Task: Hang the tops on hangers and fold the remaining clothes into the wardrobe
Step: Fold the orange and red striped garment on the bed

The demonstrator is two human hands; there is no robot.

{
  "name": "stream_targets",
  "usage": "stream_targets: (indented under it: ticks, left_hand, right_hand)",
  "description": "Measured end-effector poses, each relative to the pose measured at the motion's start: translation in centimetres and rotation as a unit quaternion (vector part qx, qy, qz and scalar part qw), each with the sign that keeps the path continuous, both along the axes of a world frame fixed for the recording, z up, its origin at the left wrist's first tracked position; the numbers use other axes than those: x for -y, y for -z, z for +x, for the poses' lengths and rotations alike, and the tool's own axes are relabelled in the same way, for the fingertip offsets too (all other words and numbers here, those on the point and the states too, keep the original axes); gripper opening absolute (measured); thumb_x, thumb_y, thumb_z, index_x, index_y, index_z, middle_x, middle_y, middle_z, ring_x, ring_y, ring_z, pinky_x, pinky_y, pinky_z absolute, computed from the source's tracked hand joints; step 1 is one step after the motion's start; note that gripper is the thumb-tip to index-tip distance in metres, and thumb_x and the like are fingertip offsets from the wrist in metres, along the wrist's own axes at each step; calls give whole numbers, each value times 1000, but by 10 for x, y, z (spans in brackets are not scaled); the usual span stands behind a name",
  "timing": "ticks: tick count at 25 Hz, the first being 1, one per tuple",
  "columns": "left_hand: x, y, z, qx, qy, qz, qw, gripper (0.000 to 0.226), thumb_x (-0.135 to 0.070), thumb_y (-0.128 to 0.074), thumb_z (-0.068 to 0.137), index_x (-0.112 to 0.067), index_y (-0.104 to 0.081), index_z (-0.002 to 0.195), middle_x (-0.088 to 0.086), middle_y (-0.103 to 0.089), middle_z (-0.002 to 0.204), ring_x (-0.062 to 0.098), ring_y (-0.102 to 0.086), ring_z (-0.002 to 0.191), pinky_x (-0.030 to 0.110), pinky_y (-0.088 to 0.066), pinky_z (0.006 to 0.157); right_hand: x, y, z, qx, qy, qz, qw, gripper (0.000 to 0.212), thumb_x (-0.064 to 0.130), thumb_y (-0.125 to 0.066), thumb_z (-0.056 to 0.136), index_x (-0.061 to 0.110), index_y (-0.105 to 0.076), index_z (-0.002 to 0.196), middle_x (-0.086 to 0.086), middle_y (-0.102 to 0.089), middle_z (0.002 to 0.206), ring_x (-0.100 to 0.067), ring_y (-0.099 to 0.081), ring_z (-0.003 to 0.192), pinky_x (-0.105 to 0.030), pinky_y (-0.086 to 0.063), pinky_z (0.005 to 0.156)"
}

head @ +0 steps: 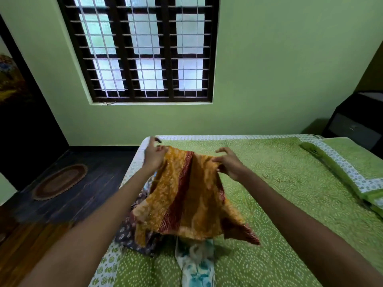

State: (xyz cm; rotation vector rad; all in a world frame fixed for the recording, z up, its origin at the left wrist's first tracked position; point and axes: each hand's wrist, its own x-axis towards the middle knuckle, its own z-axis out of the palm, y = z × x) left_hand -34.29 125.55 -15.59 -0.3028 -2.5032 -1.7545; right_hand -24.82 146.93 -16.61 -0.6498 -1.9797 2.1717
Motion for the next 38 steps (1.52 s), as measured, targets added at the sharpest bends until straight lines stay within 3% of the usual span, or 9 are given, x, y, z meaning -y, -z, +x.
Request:
stream_targets:
  ticks: [3,8,11,15,20,23,28,31,38]
  left_hand:
    - [-32,-6,14,-94,188,-148,967,25,9,-48,84,-5,-68,88,12,-67,84,13,-59,75,23,-41,67]
    - [-44,-30,25,-54,221,-130,965,28,-29,-64,79,-2,-69,86,10,-65,82,13,-54,75,24,-39,65]
    - [-43,-38,25,-159,207,-232,937,21,-17,-73,76,1,-68,86,10,-66,81,15,-55,73,32,-42,63]
    - [-37,-48,21,-235,186,-221,928,35,-22,-54,62,7,-69,74,19,-66,75,20,-54,68,30,-36,59]
    - [-3,-61,3,-271,190,-203,922,36,-26,-53,62,4,-70,73,16,-68,76,21,-60,68,30,-46,63]
    - [11,-59,-5,-248,138,-232,930,36,-21,-51,61,5,-71,75,18,-68,77,26,-61,70,33,-47,64]
    - [16,-61,-5,-223,132,-246,934,40,-24,-53,60,5,-73,79,18,-69,76,29,-62,69,31,-48,63]
    - [11,-68,-5,-216,77,-154,961,32,-22,-61,66,6,-73,76,11,-65,71,20,-57,67,23,-42,57]
    - [-12,-34,6,-113,129,-248,954,17,-6,-66,79,8,-72,87,23,-69,79,17,-52,64,11,-30,46]
  right_hand:
    - [34,-16,-5,-34,-52,-23,998,20,-9,-54,87,7,-53,74,-9,-50,64,-12,-50,45,-23,-50,43]
    - [34,-35,-7,-44,6,-26,999,25,-10,-47,84,1,-52,62,-6,-51,48,-13,-45,42,-18,-43,40]
    - [33,-40,-7,-84,-39,131,987,18,-12,-52,77,0,-61,67,-11,-57,60,-18,-53,54,-21,-47,48]
    - [12,-39,-5,-55,-123,613,778,39,28,-47,68,2,-67,89,-20,-59,90,-30,-53,88,-29,-39,62]
    - [-36,-9,3,75,-176,736,649,48,45,-64,78,19,-63,119,-8,-36,138,-27,-31,128,-43,-27,101]
    - [-55,-20,5,-20,-76,715,695,27,40,-65,84,18,-73,98,-7,-50,120,-26,-41,117,-37,-28,94]
    - [-58,-74,7,-43,-163,673,720,19,15,-64,87,-2,-73,89,-18,-71,92,-28,-64,82,-28,-38,69]
    - [-61,-90,14,-161,-3,662,732,18,10,-63,86,-4,-73,81,-20,-70,77,-30,-63,69,-33,-41,64]
    - [-72,-45,31,-19,-35,685,728,24,9,-56,88,-10,-69,81,-27,-68,80,-35,-63,71,-34,-40,62]
